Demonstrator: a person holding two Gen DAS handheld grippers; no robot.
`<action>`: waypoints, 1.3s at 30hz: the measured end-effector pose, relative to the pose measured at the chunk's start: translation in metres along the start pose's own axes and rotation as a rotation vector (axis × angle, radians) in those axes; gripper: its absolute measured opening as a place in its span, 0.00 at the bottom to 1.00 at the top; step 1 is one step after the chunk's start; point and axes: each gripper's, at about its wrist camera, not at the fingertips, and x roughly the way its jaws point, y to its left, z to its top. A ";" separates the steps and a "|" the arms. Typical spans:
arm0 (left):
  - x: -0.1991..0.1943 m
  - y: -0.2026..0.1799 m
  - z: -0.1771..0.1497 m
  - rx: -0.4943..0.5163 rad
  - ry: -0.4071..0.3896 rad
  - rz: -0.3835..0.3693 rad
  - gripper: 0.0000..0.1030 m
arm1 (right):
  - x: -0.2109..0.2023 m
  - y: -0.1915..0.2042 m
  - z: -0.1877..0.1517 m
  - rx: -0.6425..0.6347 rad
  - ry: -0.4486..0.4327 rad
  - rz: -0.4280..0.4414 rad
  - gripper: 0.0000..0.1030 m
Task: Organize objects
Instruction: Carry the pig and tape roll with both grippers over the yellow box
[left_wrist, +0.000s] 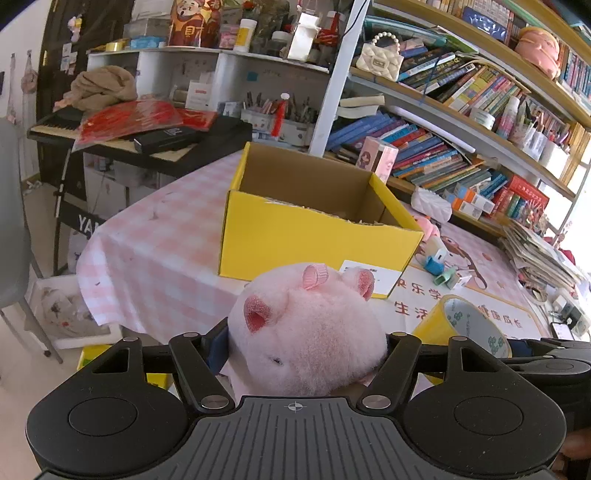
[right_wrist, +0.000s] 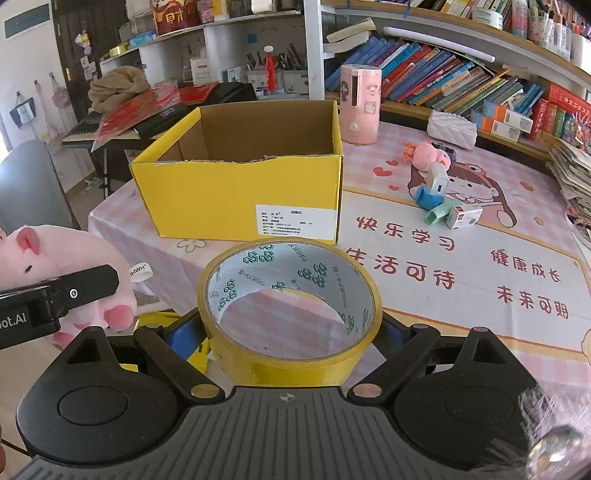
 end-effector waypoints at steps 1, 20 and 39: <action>0.000 0.000 0.000 0.001 0.000 -0.001 0.67 | 0.000 0.000 0.000 0.000 0.000 0.000 0.89; 0.004 -0.002 0.018 0.013 -0.067 -0.011 0.67 | 0.008 0.015 0.020 -0.088 -0.045 0.012 0.89; 0.087 -0.012 0.116 0.026 -0.184 0.104 0.67 | 0.087 0.001 0.144 -0.202 -0.230 0.052 0.89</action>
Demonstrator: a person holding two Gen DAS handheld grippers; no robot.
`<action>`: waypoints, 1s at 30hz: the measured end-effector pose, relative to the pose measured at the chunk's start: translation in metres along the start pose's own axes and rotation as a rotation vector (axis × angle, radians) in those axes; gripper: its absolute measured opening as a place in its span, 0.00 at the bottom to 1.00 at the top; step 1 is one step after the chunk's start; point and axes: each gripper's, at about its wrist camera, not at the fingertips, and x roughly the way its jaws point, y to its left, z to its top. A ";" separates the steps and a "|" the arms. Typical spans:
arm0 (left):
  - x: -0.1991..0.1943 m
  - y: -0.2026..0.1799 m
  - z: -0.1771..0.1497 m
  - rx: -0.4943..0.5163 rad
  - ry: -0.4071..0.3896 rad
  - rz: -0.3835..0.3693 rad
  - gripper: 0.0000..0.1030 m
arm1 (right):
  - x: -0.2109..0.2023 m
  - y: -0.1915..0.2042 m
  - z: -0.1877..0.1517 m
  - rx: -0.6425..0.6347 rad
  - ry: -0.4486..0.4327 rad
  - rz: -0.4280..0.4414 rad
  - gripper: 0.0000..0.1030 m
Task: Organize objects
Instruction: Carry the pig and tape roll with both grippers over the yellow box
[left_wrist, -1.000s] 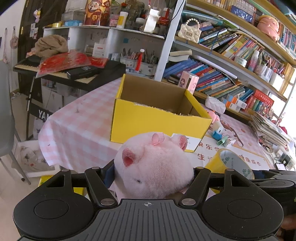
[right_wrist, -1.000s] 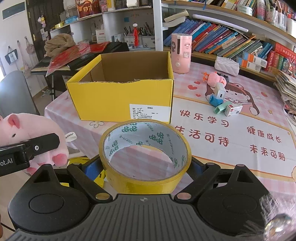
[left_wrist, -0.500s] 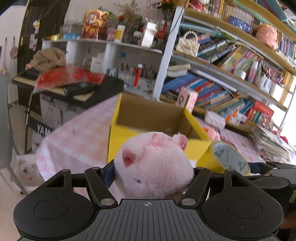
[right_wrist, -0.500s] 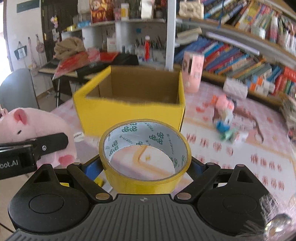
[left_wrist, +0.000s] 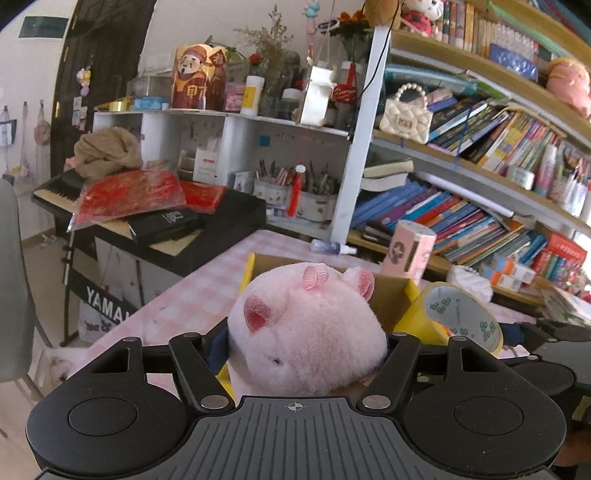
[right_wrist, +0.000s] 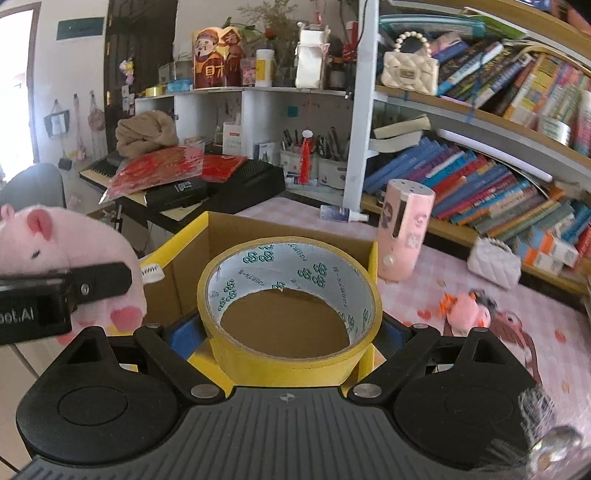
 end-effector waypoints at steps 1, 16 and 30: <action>0.006 -0.002 0.001 0.002 0.006 0.006 0.67 | 0.007 -0.002 0.002 -0.008 0.002 0.003 0.89; 0.073 -0.027 0.001 0.068 0.130 0.077 0.66 | 0.097 -0.017 0.002 -0.200 0.172 0.128 0.89; 0.101 -0.028 -0.005 0.029 0.210 0.107 0.66 | 0.115 -0.028 0.010 -0.263 0.232 0.258 0.89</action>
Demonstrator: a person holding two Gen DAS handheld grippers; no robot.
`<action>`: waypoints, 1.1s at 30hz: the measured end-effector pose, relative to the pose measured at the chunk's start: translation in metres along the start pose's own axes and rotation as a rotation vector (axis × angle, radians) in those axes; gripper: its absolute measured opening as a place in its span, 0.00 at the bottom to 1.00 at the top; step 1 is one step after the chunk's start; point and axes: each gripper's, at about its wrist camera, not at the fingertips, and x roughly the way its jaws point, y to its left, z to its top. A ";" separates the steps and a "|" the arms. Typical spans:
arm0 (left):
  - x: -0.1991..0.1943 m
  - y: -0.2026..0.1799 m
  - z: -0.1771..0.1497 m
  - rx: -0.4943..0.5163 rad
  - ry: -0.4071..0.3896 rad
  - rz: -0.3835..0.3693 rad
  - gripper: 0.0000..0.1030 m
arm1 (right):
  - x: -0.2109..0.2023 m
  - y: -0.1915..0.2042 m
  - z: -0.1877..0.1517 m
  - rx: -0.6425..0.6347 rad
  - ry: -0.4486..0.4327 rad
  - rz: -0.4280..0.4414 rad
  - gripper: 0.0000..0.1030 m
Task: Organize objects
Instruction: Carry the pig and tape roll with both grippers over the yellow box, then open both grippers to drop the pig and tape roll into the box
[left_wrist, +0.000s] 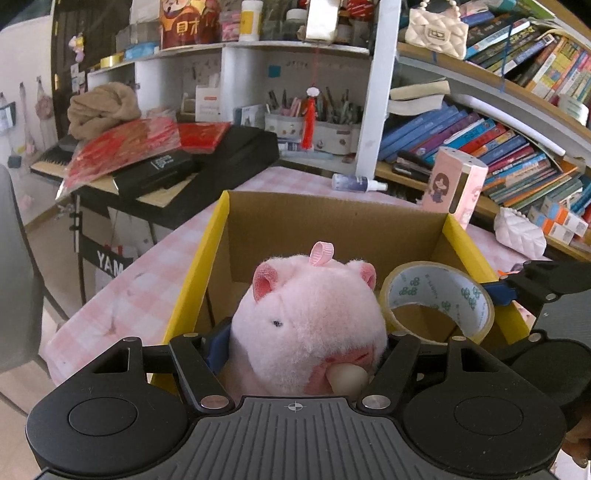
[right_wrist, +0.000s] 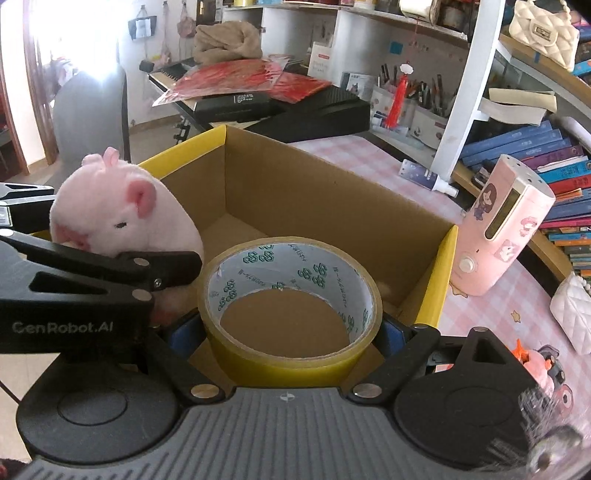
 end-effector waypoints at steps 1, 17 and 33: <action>0.001 0.000 0.000 -0.004 0.003 0.000 0.67 | 0.001 -0.001 0.001 -0.002 0.002 0.003 0.89; -0.048 -0.001 0.001 -0.014 -0.160 -0.034 0.84 | -0.021 0.002 -0.001 0.081 -0.085 -0.031 0.97; -0.114 0.031 -0.034 -0.063 -0.244 -0.038 0.90 | -0.102 0.042 -0.031 0.174 -0.255 -0.200 0.97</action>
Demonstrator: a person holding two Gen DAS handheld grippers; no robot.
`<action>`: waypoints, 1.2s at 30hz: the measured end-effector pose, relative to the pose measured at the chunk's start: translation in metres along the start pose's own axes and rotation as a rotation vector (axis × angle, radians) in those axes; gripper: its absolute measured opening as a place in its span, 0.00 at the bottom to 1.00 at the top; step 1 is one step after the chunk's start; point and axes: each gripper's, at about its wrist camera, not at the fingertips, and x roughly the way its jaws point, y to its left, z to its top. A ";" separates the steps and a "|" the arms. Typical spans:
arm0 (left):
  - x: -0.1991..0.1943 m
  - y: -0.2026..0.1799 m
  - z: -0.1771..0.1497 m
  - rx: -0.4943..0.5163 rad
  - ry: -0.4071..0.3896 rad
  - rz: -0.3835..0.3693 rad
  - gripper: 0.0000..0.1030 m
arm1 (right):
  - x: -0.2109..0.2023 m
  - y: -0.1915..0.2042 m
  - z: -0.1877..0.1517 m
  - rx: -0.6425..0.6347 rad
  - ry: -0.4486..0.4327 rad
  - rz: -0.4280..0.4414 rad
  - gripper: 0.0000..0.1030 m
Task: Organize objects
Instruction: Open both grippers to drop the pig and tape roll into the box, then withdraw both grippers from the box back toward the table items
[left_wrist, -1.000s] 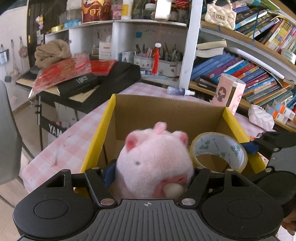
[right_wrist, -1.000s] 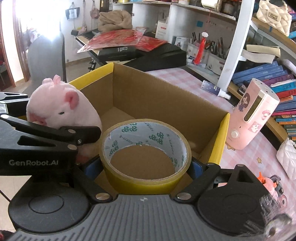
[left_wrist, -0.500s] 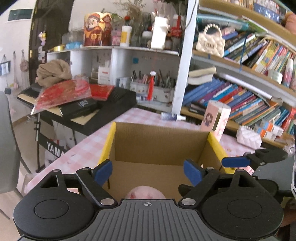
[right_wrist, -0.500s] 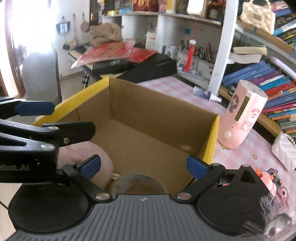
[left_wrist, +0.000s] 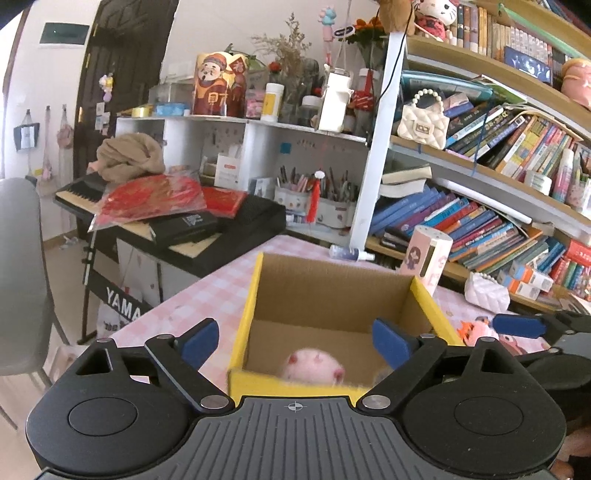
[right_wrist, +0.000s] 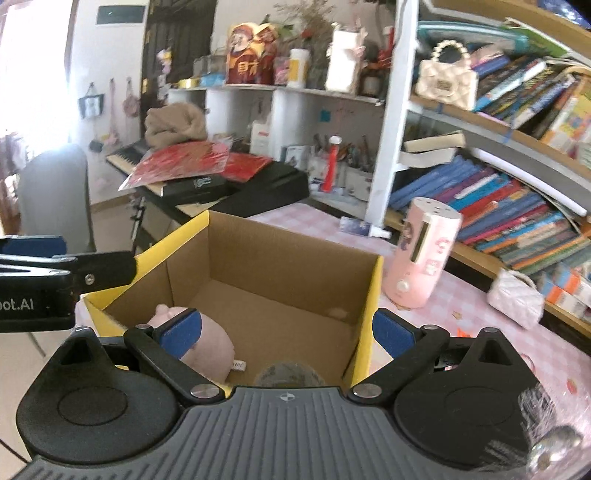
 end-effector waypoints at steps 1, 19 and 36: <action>-0.004 0.003 -0.003 -0.001 0.004 0.000 0.90 | -0.005 0.001 -0.003 0.011 0.000 -0.009 0.97; -0.064 0.023 -0.068 0.054 0.169 0.139 0.96 | -0.062 0.047 -0.085 0.147 0.150 -0.205 0.97; -0.087 0.012 -0.096 0.125 0.251 0.060 0.96 | -0.103 0.056 -0.122 0.213 0.192 -0.252 1.00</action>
